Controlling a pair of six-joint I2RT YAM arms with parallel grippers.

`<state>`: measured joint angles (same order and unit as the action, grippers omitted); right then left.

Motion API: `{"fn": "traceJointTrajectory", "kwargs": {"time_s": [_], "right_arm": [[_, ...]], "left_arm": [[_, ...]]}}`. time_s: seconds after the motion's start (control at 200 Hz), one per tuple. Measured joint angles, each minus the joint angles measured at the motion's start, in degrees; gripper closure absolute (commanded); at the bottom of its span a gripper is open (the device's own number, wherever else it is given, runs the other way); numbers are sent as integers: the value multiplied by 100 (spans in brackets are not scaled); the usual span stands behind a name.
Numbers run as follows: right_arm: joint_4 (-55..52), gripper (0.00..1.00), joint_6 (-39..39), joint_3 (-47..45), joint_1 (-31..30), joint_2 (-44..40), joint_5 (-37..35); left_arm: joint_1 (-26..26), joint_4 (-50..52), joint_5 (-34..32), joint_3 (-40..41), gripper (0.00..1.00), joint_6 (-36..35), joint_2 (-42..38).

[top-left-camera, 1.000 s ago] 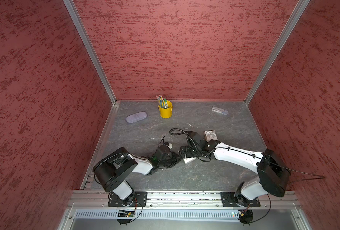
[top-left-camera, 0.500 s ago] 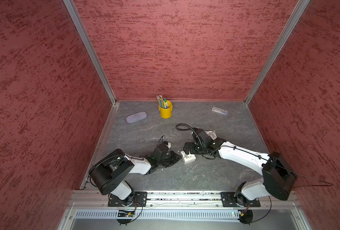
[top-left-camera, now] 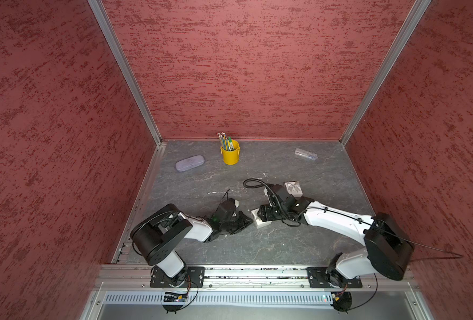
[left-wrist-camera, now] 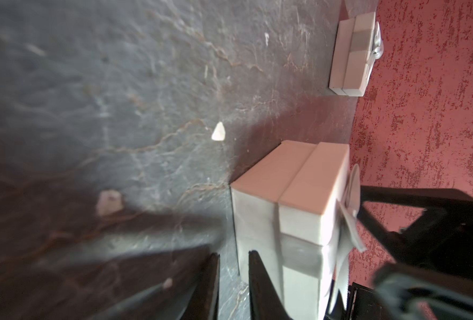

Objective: Take the necklace out of the lift-off lid jewelry box
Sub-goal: Close the lid on the jewelry box, then move the jewelry box to the center of the board.

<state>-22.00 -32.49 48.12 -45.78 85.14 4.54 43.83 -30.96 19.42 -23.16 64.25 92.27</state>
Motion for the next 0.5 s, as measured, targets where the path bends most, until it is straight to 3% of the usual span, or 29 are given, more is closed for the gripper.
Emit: {"fn": "traceJointTrajectory", "kwargs": {"time_s": [0.421, 0.501], "right_arm": [[-157, 33, -48, 50, -210, 267, -433], [-201, 32, -96, 61, -208, 269, -474]], "left_arm": [[-35, -236, 63, -105, 79, 42, 240], [-90, -225, 92, -92, 74, 39, 201]]}}
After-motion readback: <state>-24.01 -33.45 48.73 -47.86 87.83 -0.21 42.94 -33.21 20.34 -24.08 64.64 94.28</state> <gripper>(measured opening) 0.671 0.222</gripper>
